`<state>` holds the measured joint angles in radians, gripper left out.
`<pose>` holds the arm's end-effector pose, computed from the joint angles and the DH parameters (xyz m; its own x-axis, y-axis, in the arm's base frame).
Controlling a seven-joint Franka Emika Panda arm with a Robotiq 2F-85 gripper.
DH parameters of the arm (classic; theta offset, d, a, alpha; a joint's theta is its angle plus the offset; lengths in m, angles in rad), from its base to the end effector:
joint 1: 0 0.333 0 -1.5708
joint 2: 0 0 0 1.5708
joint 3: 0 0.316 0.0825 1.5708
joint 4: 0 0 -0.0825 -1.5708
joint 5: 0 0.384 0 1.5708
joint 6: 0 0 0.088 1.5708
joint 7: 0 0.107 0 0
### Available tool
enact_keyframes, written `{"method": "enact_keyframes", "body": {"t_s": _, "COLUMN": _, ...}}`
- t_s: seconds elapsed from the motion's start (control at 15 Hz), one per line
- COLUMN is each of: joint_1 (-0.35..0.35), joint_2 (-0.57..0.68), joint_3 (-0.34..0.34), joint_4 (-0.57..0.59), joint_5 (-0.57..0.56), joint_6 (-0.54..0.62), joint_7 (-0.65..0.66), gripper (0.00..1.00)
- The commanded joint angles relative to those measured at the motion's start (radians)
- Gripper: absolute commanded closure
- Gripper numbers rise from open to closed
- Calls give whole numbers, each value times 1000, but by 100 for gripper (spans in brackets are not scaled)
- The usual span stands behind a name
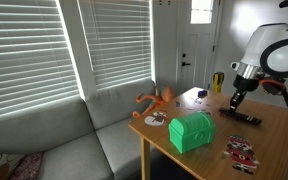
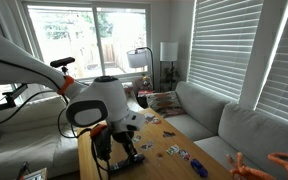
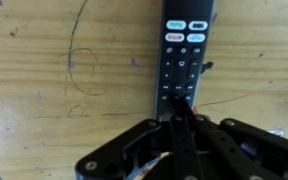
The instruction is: Press a top middle button on the remote controller
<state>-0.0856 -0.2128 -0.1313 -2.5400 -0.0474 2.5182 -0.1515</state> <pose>0.4461 -0.0974 0.3666 0.9824 -0.0254 0.1852 -0.0325 -0.9989 0.0351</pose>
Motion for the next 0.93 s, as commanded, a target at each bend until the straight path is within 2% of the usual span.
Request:
{"method": "enact_keyframes", "body": {"t_s": 0.0, "joint_1": -10, "joint_2": 26, "joint_3": 11, "joint_4": 4, "joint_5": -24, "joint_6": 16, "joint_7": 17, "gripper": 100}}
{"method": "enact_keyframes", "body": {"t_s": 0.87, "joint_1": -10, "joint_2": -4, "joint_3": 7, "joint_4": 13, "joint_5": -14, "joint_6": 6, "joint_7": 13, "gripper": 100}}
